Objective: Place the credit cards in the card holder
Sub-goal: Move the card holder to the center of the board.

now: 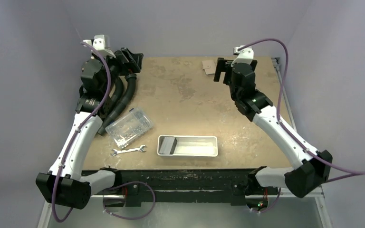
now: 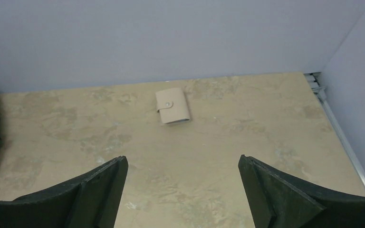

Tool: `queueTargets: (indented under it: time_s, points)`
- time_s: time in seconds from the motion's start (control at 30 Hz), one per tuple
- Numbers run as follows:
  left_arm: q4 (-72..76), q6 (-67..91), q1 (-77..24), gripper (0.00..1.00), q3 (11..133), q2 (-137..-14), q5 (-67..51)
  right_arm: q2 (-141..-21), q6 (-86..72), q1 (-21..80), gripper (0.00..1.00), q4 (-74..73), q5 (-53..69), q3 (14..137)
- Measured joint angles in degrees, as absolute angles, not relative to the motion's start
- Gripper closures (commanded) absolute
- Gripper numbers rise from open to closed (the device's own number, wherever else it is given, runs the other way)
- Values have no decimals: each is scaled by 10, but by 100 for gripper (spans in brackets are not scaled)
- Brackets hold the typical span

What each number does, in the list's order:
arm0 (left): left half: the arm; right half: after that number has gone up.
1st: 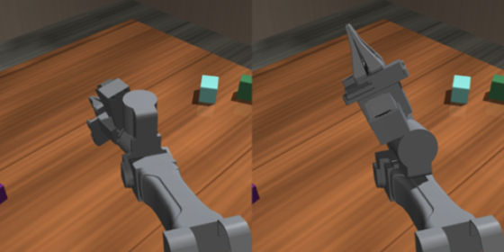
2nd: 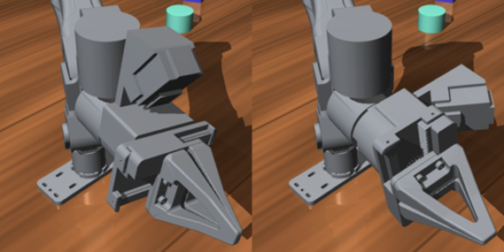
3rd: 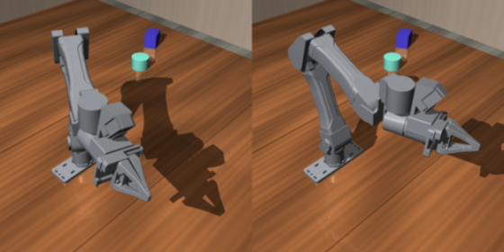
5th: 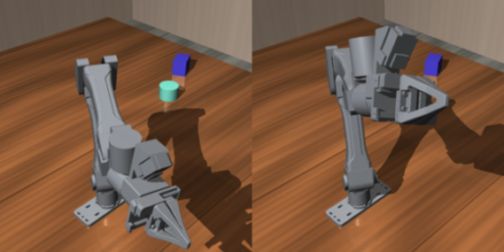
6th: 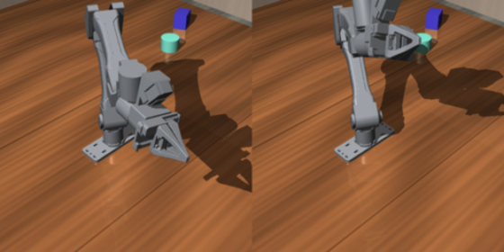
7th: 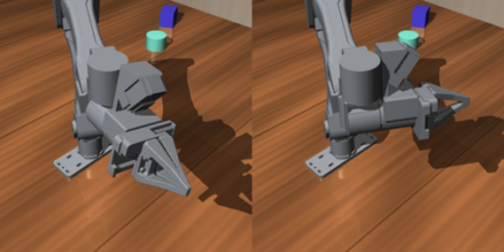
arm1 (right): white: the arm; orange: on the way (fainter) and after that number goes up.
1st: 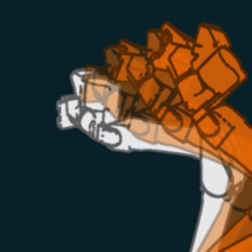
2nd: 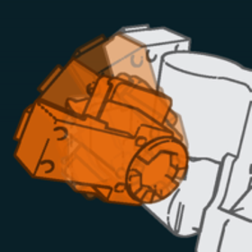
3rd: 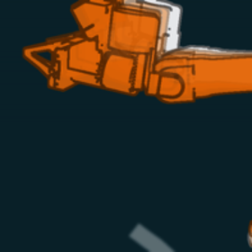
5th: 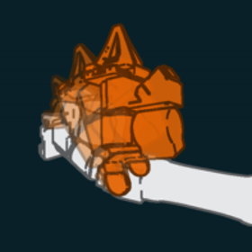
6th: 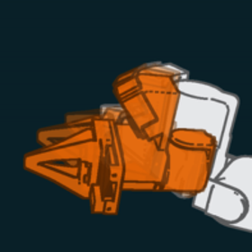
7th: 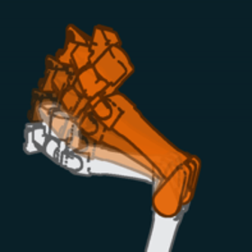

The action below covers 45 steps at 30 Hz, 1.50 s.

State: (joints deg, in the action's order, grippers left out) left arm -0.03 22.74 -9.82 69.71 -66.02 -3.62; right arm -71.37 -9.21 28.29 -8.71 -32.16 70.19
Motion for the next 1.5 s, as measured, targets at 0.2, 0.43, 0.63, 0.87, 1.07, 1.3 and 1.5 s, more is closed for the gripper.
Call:
queueTargets:
  time_s: [0.2,0.43,0.63,0.87,1.07,1.3,1.5]
  points:
    - [9,229,-103,0,689,-679,-57,-816,-106,287,1,-75,-275,731]
    - [17,237,-112,0,681,-732,-81,-982,-128,272,1,-68,-194,831]
    - [16,251,-134,1,678,-777,-109,-1110,-202,199,4,-44,-51,924]
    - [16,272,-142,4,678,-816,-144,-1287,-279,123,7,-59,32,1104]
    - [23,292,-150,5,678,-852,-169,-1391,-296,95,6,-89,46,1236]
    - [24,309,-163,6,678,-887,-191,-1474,-295,76,13,-91,71,1318]
    - [24,309,-175,6,678,-895,-197,-1508,-294,75,15,-84,80,1318]
